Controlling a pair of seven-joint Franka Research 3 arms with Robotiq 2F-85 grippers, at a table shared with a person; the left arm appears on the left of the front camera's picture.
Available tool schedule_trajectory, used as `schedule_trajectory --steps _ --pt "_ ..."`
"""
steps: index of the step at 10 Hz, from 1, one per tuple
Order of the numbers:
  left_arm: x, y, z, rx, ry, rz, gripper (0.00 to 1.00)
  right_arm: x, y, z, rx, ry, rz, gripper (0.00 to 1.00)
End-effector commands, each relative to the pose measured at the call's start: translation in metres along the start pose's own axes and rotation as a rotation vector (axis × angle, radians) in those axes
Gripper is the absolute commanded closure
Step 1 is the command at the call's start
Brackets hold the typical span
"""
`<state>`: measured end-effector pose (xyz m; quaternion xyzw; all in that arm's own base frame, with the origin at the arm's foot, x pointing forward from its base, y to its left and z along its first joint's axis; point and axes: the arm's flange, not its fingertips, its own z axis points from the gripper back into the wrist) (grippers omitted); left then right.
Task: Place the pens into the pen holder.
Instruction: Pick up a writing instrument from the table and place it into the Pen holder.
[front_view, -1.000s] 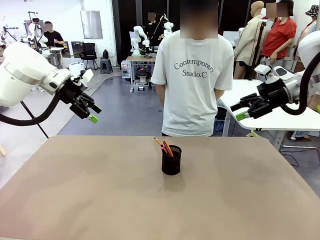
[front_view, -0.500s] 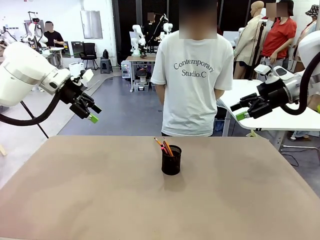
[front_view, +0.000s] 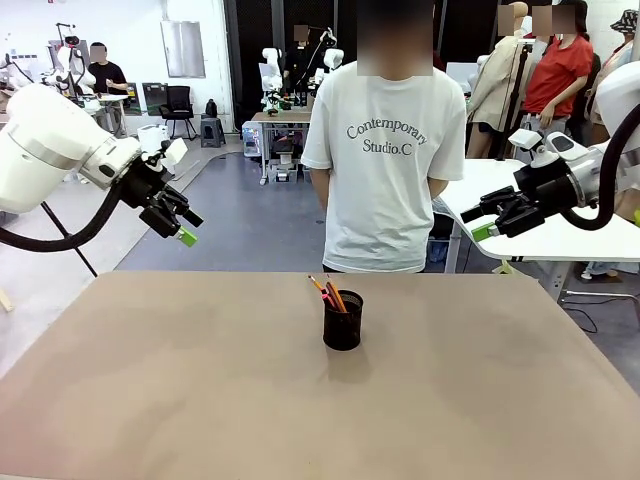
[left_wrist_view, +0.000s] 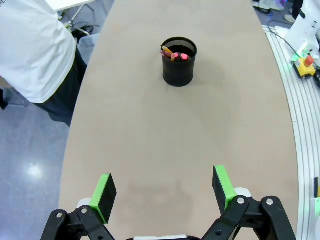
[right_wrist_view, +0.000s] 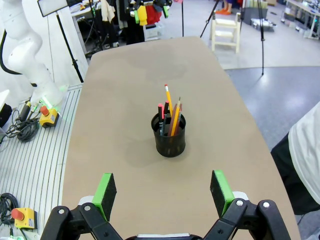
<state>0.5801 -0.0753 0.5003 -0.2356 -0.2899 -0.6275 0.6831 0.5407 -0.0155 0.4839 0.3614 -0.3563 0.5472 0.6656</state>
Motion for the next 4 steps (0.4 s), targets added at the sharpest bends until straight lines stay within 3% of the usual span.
schedule_trajectory --steps 1,4 --pt "0.0016 0.0027 0.0025 -0.004 -0.004 -0.001 0.00 0.0014 0.0009 0.0008 0.001 -0.003 0.002 0.00" --pt "0.0016 0.0027 0.0025 -0.004 -0.004 -0.001 0.00 0.0014 0.0009 0.0008 0.001 -0.003 0.002 0.00"
